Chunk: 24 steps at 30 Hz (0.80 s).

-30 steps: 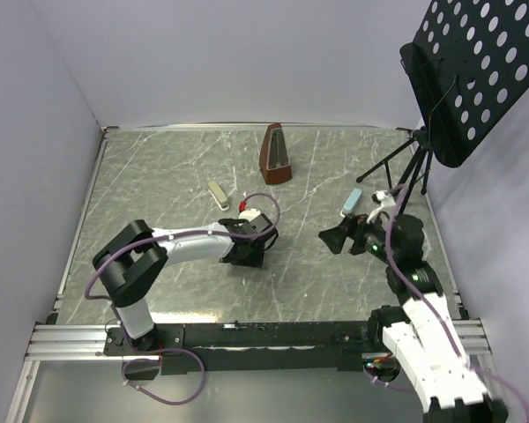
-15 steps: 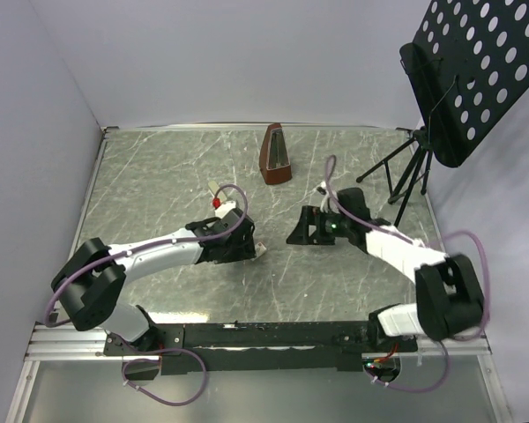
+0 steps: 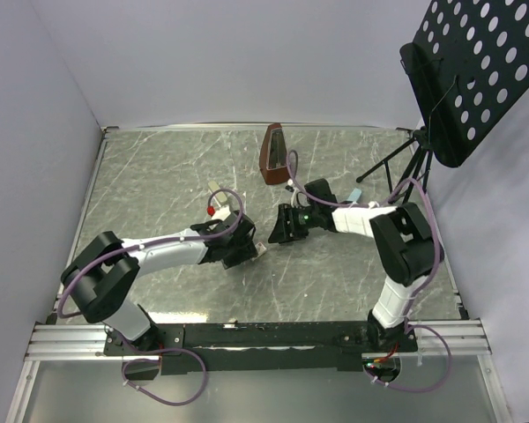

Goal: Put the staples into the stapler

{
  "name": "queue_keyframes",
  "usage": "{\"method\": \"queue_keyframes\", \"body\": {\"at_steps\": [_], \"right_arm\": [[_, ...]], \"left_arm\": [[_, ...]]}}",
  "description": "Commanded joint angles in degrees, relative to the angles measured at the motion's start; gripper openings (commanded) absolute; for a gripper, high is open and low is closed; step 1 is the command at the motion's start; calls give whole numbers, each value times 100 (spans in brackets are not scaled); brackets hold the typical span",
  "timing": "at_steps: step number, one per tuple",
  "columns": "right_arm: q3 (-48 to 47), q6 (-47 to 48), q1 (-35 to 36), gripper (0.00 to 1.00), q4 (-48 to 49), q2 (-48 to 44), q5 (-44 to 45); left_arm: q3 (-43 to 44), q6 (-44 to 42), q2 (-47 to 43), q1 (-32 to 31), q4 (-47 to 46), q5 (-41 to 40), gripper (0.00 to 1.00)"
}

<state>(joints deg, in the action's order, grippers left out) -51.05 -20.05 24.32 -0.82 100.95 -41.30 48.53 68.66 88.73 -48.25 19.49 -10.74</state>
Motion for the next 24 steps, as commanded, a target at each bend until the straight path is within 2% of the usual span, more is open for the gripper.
{"method": "queue_keyframes", "body": {"at_steps": [1,8,24], "right_arm": [[-406,89,91,54,345,346,-212],[-582,142,187,44,354,663,-247],[-714,204,311,37,275,892,-317]], "left_arm": [[68,165,144,79,-217,98,58],[121,103,321,123,-243,151,54],[42,77,259,184,-322,178,49]]}}
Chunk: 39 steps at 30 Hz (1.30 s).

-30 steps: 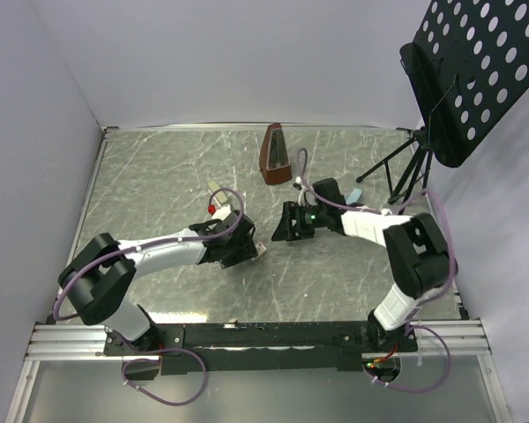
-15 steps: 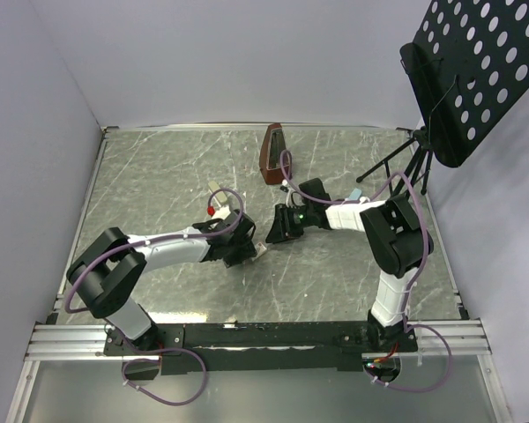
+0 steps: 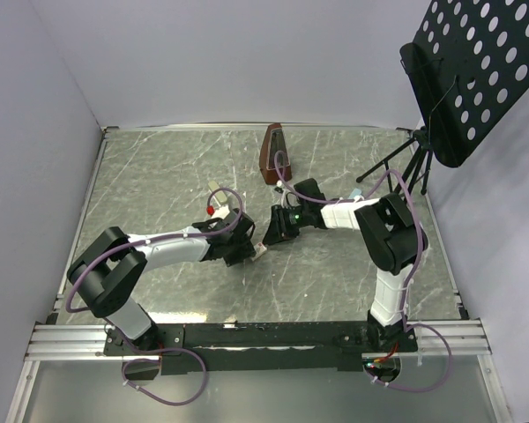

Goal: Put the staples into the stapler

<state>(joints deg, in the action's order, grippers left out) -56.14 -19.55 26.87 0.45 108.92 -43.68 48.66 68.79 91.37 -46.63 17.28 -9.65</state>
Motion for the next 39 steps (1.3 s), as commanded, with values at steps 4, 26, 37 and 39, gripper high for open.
{"method": "queue_keyframes", "body": {"at_steps": [4,26,37,39], "right_arm": [[-231,206,72,33,96,155,-9],[-266,812,477,3,-651,-231,1238],[-336,962,828,0,-1046,-600,2276],[-354,980,898,0,-1117,-679,2495]], "left_arm": [[38,46,-6,23,-111,86,48],[3,29,65,93,-146,121,46],[-94,-24,-207,110,-225,60,47],[-129,-24,-277,110,-242,60,50]]}}
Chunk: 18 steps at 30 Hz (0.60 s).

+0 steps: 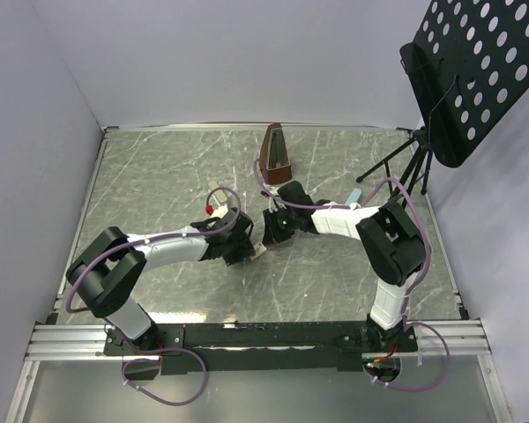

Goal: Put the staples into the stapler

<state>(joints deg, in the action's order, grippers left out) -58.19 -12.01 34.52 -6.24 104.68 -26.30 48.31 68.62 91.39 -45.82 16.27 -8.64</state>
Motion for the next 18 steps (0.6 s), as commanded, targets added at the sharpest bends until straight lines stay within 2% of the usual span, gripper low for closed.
{"method": "queue_keyframes", "body": {"at_steps": [1,8,18], "right_arm": [[-140,225,168,0,-483,-290,845],[-271,217,397,0,-773,-422,1479],[-306,182,696,0,-870,-563,1980]], "left_arm": [[-112,11,-358,30,-159,-32,51],[-349,257,-737,82,-274,-164,66],[-718,450,-851,240,-739,214,64]]}}
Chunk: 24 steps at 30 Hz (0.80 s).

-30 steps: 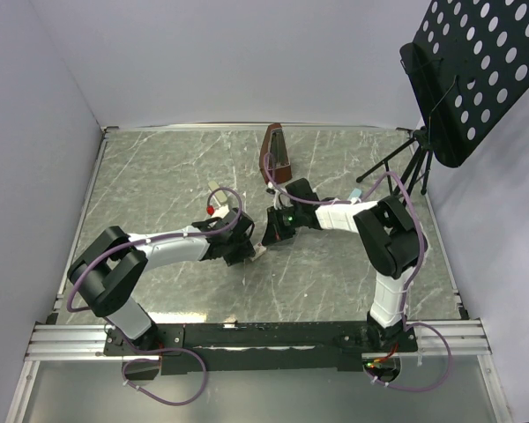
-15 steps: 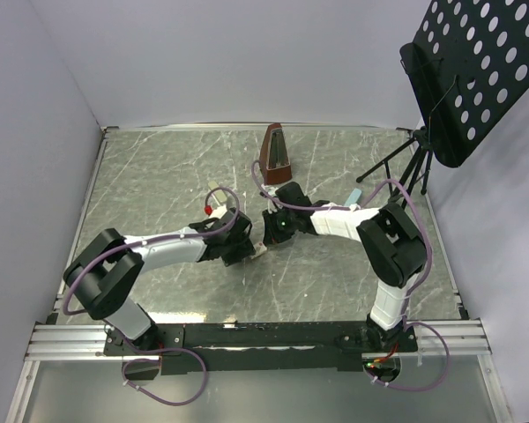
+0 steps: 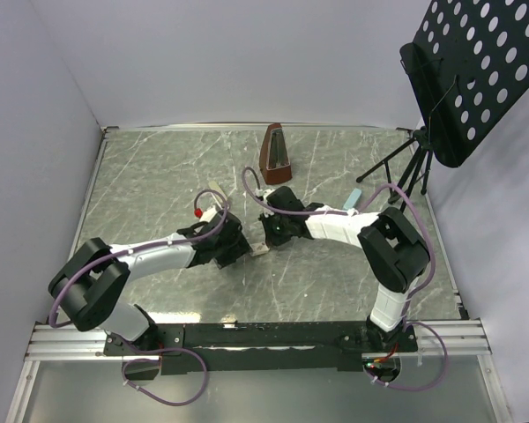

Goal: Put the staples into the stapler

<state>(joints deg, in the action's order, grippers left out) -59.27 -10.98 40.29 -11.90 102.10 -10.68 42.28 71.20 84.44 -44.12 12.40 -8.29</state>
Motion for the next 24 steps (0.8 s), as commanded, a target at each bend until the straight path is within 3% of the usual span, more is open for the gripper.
{"method": "queue_keyframes", "body": {"at_steps": [1,12,24], "right_arm": [[-208,87,154,0,-313,-323,487],[-349,35,400,0,-489,-411,1023],[-454,-123,523,0,-559,-331,1059]], "left_arm": [[-176,201,-174,79,-396,231,62],[-493,245,-525,158,-923,425,60],[-580,816,-183,158,-1415,618,47]]}}
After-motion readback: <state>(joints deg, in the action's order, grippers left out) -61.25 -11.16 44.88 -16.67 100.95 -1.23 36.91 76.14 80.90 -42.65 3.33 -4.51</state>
